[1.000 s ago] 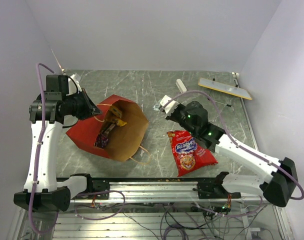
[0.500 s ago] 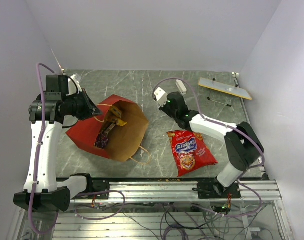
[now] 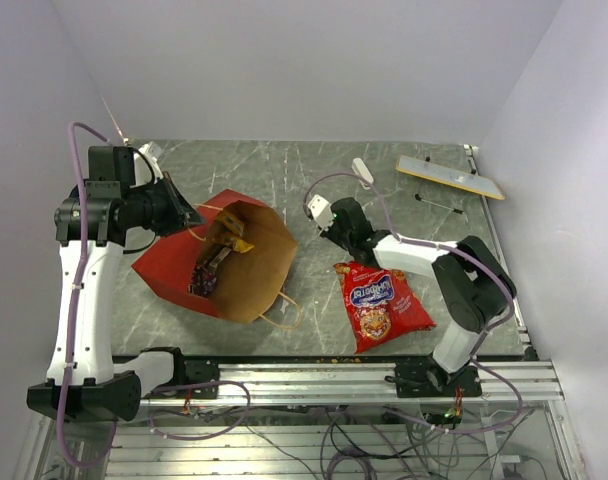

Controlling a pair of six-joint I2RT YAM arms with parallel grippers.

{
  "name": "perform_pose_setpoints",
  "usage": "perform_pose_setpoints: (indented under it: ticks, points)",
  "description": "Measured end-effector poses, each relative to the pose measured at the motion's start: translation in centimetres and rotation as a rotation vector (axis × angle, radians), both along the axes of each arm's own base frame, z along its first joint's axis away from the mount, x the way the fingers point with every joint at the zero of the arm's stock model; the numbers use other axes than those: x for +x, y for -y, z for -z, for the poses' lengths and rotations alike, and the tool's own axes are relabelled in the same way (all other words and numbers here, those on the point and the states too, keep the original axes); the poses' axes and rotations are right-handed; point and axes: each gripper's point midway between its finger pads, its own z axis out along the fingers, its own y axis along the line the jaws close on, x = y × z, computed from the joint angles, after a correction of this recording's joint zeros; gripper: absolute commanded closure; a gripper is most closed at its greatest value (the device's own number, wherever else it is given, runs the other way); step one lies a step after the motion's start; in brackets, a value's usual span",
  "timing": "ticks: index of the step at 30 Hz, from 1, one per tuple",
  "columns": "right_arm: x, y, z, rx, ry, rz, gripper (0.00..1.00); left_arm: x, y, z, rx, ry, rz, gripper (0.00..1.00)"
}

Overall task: Take the snacks out of the paper bag
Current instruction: Place the snack at the center of the board, then take out the snack from the paper bag.

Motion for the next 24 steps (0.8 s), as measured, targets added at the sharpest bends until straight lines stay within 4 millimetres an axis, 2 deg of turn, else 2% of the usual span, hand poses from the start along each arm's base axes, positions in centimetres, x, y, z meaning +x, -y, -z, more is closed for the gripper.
perform_pose_setpoints:
  ticks: [3, 5, 8, 12, 14, 18, 24]
  points:
    - [-1.3, 0.8, -0.3, 0.002, -0.016, -0.001, 0.65, 0.1, 0.1, 0.0, -0.009, -0.001, 0.002, 0.93]
    - [-2.4, 1.3, -1.5, 0.019, -0.013, -0.005, 0.61, 0.1, 0.2, 0.0, -0.013, -0.001, 0.002, 0.93]
    - [-3.8, 1.4, -4.6, 0.085, 0.017, -0.038, 0.58, 0.1, 0.2, 0.2, -0.018, -0.008, 0.0, 0.93]
    - [-5.9, 0.0, -8.6, 0.219, 0.058, -0.148, 0.56, 0.0, 0.3, 0.3, -0.022, -0.012, -0.003, 0.93]
    - [-7.3, -1.3, -9.7, 0.29, 0.063, -0.236, 0.56, -0.2, 0.3, 0.6, -0.027, -0.018, -0.008, 0.93]
    - [-10.6, -4.7, -10.0, 0.399, 0.027, -0.406, 0.55, -0.3, 0.4, 1.0, -0.037, -0.03, -0.012, 0.93]
    - [-18.4, -13.8, -12.1, 0.573, -0.027, -0.754, 0.52, -0.4, 0.7, 1.7, -0.07, -0.029, -0.025, 0.93]
